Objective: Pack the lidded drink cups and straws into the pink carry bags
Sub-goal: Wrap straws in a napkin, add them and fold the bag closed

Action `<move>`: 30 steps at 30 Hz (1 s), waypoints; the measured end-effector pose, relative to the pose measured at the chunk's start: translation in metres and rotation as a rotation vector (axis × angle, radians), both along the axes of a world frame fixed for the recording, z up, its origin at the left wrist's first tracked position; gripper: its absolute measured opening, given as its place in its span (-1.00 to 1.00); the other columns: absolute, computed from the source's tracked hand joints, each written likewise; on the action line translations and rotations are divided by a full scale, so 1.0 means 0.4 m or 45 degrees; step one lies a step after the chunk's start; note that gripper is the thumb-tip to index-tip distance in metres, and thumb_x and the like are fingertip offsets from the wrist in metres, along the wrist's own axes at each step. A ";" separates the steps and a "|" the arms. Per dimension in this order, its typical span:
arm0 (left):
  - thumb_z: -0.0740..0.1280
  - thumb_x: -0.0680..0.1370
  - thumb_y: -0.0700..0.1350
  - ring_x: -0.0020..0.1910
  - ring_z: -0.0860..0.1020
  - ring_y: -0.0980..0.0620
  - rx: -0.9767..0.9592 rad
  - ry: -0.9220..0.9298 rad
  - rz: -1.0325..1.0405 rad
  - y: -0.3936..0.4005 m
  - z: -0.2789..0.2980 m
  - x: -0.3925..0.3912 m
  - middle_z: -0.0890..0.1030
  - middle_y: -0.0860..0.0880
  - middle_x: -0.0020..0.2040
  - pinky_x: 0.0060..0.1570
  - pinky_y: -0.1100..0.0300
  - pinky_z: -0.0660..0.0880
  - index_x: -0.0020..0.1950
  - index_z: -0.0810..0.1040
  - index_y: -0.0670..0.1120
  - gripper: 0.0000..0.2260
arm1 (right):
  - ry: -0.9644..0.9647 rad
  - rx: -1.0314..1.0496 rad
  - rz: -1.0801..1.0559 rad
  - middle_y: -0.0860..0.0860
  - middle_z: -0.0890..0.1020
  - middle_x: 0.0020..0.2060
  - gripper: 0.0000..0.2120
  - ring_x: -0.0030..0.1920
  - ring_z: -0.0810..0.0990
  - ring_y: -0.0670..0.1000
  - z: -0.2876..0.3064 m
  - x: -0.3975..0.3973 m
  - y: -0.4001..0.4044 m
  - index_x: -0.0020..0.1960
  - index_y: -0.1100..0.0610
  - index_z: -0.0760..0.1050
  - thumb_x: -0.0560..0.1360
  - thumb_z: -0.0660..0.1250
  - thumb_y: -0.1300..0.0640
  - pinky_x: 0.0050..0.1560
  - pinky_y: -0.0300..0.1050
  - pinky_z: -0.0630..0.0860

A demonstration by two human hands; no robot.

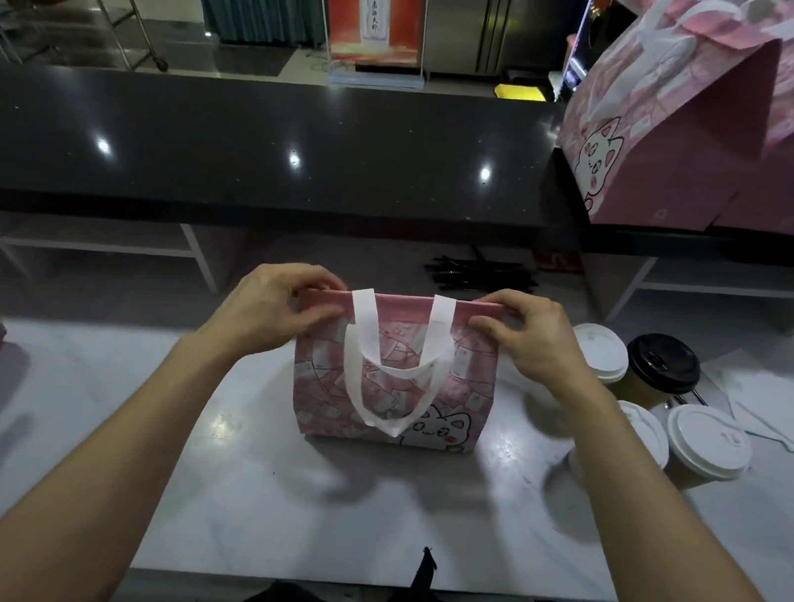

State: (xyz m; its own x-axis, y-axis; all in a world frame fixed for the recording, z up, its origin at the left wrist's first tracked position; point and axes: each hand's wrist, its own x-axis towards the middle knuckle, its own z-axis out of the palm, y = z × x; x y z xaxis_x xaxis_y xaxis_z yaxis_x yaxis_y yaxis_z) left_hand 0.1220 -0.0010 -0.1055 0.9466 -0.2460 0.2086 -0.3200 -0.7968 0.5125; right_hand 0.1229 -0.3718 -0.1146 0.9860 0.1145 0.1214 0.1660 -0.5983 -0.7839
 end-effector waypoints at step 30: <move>0.48 0.65 0.08 0.17 0.64 0.04 0.323 0.144 -0.171 -0.301 0.127 -0.001 0.68 0.12 0.20 0.12 0.04 0.59 0.39 0.60 0.21 -0.69 | 0.211 -0.207 0.077 -0.20 0.77 0.04 -0.69 0.00 0.64 -0.15 -0.168 -0.136 -0.028 0.13 -0.10 0.77 0.49 0.57 -0.25 -0.07 -0.14 0.53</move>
State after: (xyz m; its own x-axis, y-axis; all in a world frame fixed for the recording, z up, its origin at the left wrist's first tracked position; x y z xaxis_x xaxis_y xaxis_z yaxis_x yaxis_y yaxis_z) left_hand 0.1215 -0.1212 -0.0547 0.9158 -0.4011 0.0199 -0.3834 -0.8585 0.3406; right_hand 0.0684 -0.3829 -0.1818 0.9816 0.1787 -0.0666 0.0822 -0.7116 -0.6978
